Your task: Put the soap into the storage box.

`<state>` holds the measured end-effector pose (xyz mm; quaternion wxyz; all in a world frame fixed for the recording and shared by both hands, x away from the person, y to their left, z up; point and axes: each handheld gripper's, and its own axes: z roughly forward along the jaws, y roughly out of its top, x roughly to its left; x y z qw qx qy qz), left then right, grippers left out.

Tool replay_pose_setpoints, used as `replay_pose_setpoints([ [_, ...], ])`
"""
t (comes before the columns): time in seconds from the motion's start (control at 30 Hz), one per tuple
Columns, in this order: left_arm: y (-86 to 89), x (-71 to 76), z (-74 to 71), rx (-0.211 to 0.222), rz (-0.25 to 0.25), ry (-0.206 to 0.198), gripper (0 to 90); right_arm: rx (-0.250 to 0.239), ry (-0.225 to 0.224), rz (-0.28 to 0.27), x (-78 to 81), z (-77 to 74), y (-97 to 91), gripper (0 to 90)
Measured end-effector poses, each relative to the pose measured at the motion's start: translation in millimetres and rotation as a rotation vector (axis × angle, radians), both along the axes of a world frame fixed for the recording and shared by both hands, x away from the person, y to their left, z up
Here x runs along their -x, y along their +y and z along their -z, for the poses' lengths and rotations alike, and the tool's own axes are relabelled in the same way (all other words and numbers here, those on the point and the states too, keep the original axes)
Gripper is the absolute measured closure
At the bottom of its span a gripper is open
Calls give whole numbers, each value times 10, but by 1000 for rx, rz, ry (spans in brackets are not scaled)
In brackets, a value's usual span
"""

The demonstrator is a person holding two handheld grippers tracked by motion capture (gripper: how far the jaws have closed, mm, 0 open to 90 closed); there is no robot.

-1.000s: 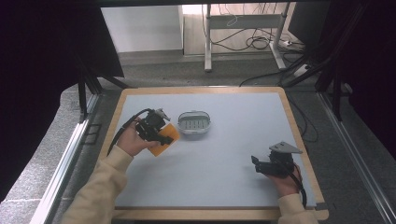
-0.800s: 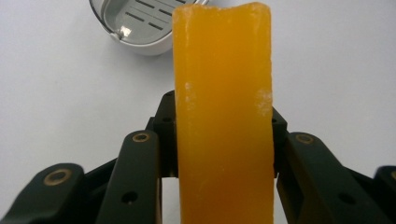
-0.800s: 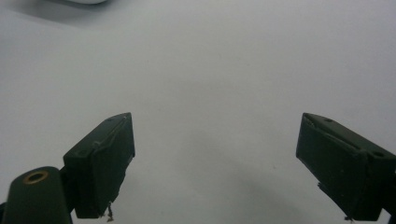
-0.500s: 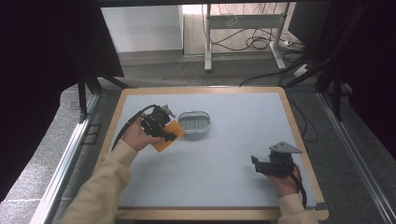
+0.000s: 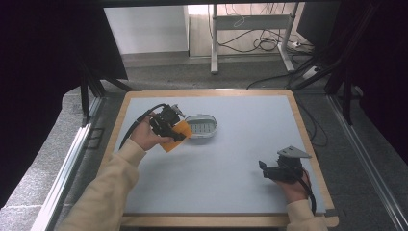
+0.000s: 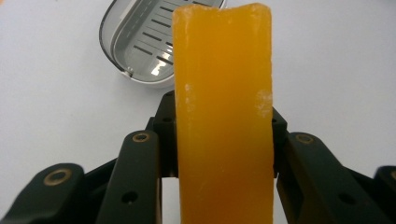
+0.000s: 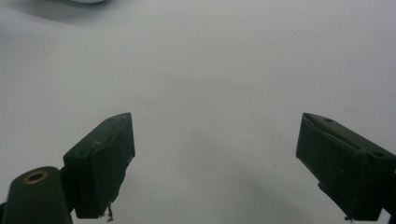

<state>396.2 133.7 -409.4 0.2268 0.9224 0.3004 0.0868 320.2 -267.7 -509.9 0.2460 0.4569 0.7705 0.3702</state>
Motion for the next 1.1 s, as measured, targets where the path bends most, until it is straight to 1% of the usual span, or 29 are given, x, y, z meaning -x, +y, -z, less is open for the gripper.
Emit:
replay_pose_setpoints([
  [0.2, -27, -45, -17, -8, 9, -2, 615, 1, 0, 0, -1, 0, -1, 120],
  [0.27, -41, -70, -21, -10, 11, -8, 615, 3, 1, 0, -1, 3, -1, 119],
  [0.4, -47, -105, -16, 1, 10, -12, 615, 3, 1, 0, -2, 3, 0, 120],
  [0.6, -52, -149, 0, -9, 15, -13, 615, 4, 1, 0, -2, 4, -1, 120],
  [0.7, -58, -181, -2, -4, 23, -18, 615, 6, 1, -1, -4, 6, -1, 119],
  [0.9, -97, -239, -28, -11, 33, -20, 615, 7, 2, -1, -4, 7, 0, 120],
  [1.03, -130, -283, -44, -22, 37, -22, 615, 8, 4, -2, -6, 10, 0, 119],
  [1.1, -159, -316, -52, -30, 47, -23, 615, 8, 3, -2, -4, 9, 4, 120],
])
